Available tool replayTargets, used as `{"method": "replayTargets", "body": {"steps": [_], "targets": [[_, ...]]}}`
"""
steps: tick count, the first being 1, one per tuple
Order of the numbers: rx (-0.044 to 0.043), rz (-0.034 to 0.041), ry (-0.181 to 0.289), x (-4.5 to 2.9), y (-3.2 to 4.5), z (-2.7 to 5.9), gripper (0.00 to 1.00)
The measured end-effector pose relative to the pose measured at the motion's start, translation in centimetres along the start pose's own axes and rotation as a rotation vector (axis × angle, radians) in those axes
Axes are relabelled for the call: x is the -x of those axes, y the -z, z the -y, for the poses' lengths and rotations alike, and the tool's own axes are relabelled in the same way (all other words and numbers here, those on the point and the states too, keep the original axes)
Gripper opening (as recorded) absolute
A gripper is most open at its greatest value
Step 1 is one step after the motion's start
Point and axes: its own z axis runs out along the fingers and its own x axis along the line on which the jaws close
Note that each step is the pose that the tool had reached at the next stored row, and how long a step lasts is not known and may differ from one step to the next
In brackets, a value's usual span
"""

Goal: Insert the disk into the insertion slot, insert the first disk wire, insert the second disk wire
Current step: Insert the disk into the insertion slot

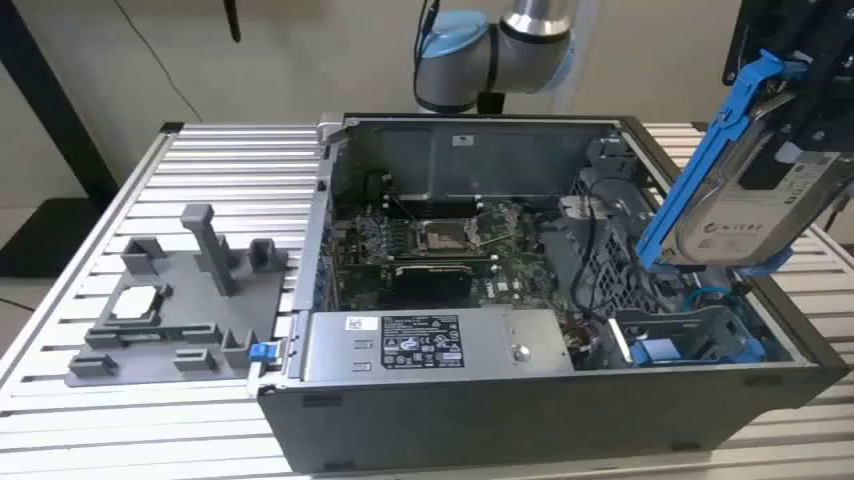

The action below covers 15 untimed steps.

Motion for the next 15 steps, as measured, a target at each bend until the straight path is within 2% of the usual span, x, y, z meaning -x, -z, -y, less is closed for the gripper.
{"method": "replayTargets", "body": {"steps": [10,15], "targets": [[0.0000,0.0000,0.000,0.00,-0.02,0.00,0.00],[-0.0027,-0.0001,0.000,-0.02,-0.38,0.02,0.00]]}}
